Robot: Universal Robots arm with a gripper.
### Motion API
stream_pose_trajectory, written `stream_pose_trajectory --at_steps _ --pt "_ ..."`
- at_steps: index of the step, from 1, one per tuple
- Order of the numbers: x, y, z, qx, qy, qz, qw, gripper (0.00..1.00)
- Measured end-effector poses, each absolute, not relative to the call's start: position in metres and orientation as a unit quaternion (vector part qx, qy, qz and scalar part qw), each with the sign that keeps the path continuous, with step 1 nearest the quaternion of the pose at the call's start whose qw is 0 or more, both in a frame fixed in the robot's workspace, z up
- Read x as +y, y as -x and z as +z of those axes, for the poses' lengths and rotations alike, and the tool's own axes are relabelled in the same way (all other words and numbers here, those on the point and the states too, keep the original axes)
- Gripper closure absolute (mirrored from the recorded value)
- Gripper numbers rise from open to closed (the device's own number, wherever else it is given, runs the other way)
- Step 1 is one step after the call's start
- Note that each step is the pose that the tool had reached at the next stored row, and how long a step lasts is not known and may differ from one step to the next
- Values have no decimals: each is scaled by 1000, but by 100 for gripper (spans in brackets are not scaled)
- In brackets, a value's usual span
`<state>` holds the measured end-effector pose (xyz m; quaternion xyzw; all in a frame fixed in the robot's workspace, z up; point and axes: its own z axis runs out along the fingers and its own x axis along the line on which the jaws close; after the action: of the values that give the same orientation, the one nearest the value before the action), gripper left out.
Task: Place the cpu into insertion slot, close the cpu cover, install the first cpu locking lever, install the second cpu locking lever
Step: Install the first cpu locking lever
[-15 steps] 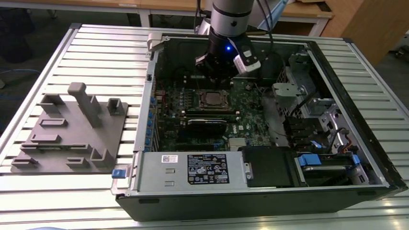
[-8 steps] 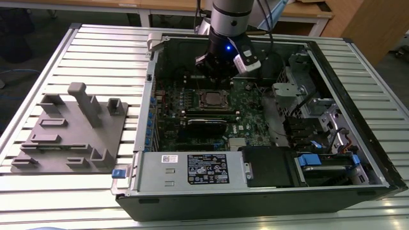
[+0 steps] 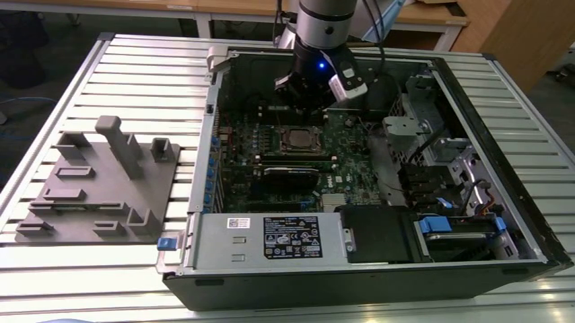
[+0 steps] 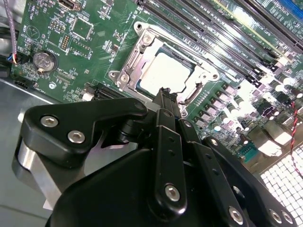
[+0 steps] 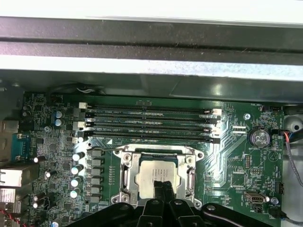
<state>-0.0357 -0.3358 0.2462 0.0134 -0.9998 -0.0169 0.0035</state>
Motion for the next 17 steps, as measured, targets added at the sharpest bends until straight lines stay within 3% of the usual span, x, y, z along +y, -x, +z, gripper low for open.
stream_pose_trajectory --at_steps 17 --pt "-336 65 246 -1000 -13 -17 4 90"
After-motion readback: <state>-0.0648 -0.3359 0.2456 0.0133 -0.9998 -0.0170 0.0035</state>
